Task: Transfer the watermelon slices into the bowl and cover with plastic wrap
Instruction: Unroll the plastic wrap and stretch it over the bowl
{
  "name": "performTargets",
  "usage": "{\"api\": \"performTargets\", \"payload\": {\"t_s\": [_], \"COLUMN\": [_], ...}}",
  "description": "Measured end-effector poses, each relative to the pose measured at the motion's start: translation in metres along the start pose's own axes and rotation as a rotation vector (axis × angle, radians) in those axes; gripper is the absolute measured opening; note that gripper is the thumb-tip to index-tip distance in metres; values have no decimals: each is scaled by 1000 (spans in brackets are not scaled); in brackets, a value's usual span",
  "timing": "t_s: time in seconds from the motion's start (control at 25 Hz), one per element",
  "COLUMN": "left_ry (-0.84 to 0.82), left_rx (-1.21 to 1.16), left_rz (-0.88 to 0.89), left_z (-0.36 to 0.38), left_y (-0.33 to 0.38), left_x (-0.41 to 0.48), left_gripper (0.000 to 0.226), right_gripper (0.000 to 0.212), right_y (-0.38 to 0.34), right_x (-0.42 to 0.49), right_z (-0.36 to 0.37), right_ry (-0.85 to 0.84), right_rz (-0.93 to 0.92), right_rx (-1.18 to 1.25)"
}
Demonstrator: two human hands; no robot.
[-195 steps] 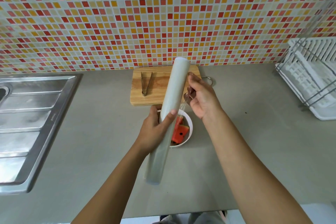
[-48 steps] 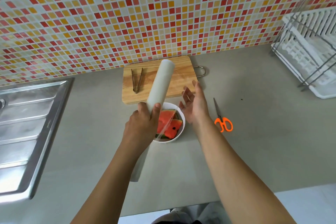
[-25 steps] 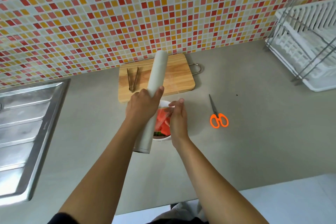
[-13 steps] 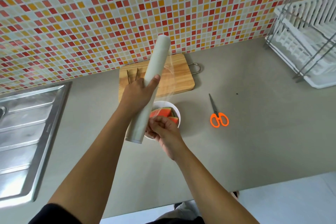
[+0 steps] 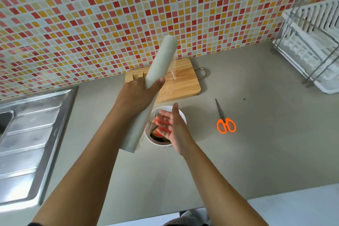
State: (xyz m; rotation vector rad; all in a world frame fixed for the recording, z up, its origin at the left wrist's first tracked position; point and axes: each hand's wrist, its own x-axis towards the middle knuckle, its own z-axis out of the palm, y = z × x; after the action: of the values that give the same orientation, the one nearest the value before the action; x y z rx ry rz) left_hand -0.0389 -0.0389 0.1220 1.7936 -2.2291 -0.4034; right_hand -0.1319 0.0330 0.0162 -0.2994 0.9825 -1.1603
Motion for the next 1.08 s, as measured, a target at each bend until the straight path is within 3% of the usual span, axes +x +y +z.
{"api": "performTargets", "payload": {"t_s": [0.12,0.24,0.36,0.52,0.76,0.88,1.0,1.08], "left_ry": [-31,-11,-14,15,2,-62,-196,-250], "left_rx": [-36,-19,9,17,67,-99,-404,-430], "left_rz": [7,-45,-98,-175,-320,-376,-391,-346], "left_z": [-4,0,8,20,38,49,60,70], "left_y": [1,-6,-14,-20,-27,-22,-5,5], "left_x": [-6,-8,-8,-12,-22,-28,-29,-31], "left_gripper": [55,59,69,62,60,63,47,40], "right_gripper": [71,57,57,27,30,26,27,30], "right_y": [-16,-22,-24,-25,-33,-34,-34,-36], "right_x": [12,19,22,24,24,26,27,27], "right_z": [20,27,24,21,2,-13,-39,-58], "right_ry": [-7,76,146,267,373,399,477,504], "right_rz": [-39,-174,-224,-307,-300,-305,-285,-265], "right_rx": [41,91,90,33,-110,-179,-176,-217]}}
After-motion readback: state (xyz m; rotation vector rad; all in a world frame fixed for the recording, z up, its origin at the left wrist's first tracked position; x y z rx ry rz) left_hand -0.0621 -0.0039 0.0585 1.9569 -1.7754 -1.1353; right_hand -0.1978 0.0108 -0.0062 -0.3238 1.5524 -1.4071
